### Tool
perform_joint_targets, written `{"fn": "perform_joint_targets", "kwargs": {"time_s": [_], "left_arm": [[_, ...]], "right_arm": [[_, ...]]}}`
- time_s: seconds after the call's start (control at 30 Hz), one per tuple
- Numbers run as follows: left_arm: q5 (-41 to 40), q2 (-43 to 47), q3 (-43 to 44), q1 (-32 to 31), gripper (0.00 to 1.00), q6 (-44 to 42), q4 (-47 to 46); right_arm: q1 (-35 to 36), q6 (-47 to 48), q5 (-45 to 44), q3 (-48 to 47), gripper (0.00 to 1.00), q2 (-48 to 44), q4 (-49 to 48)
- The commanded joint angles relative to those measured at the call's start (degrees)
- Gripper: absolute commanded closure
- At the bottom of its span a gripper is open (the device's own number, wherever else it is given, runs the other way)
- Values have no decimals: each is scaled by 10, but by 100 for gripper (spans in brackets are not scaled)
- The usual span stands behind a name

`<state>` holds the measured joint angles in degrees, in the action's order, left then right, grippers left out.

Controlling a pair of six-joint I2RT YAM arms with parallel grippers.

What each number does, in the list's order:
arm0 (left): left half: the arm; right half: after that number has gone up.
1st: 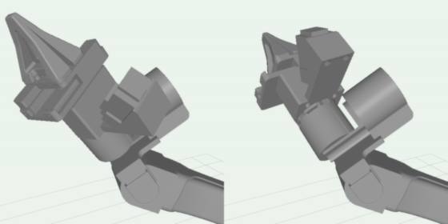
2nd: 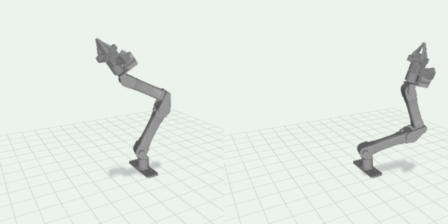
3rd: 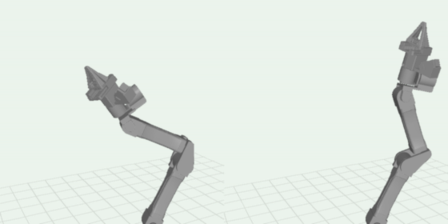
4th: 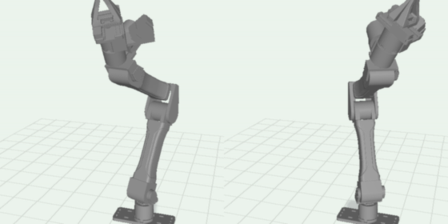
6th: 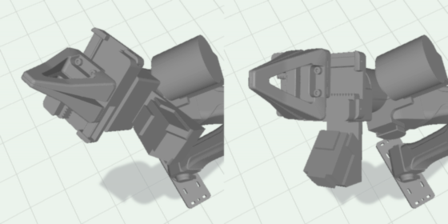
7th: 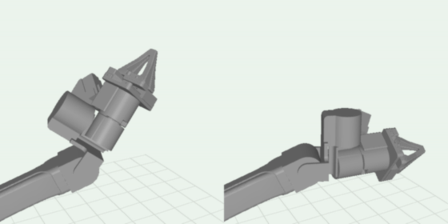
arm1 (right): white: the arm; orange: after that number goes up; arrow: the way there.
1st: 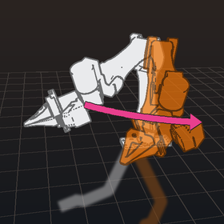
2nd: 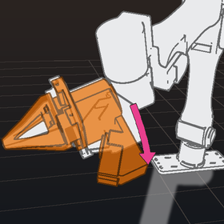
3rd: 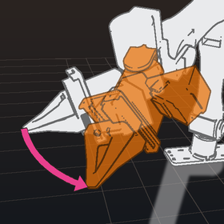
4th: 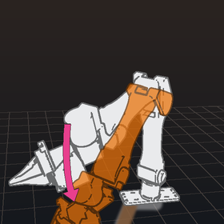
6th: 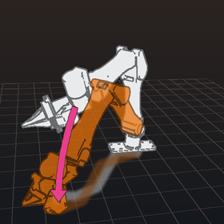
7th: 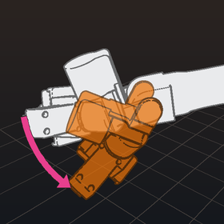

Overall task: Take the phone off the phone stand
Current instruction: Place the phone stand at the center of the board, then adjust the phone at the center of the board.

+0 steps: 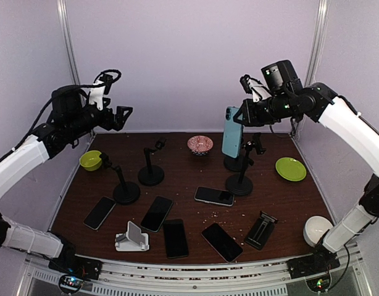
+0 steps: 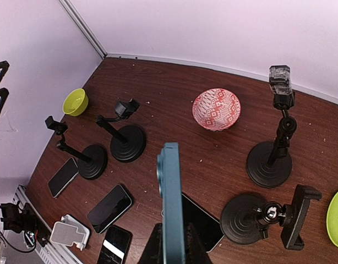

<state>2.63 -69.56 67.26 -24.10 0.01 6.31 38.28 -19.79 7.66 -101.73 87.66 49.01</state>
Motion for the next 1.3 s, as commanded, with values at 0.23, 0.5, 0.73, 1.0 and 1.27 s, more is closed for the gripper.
{"fn": "perform_joint_targets", "kwargs": {"time_s": [0.23,0.5,0.73,1.0,1.27], "left_arm": [[-162,144,-21,2,2,76,111],[-208,188,-49,1,2,32,196],[-218,227,-108,2,2,-5,173],[-209,231,-119,1,2,-24,174],[-199,233,-123,1,2,-29,180]], "right_arm": [[6,-9,61,68,100,-39,-105],[7,-15,95,137,100,-48,-161],[20,10,79,151,100,-30,-168],[51,48,27,86,100,45,-114],[53,49,49,81,100,85,-129]]}}
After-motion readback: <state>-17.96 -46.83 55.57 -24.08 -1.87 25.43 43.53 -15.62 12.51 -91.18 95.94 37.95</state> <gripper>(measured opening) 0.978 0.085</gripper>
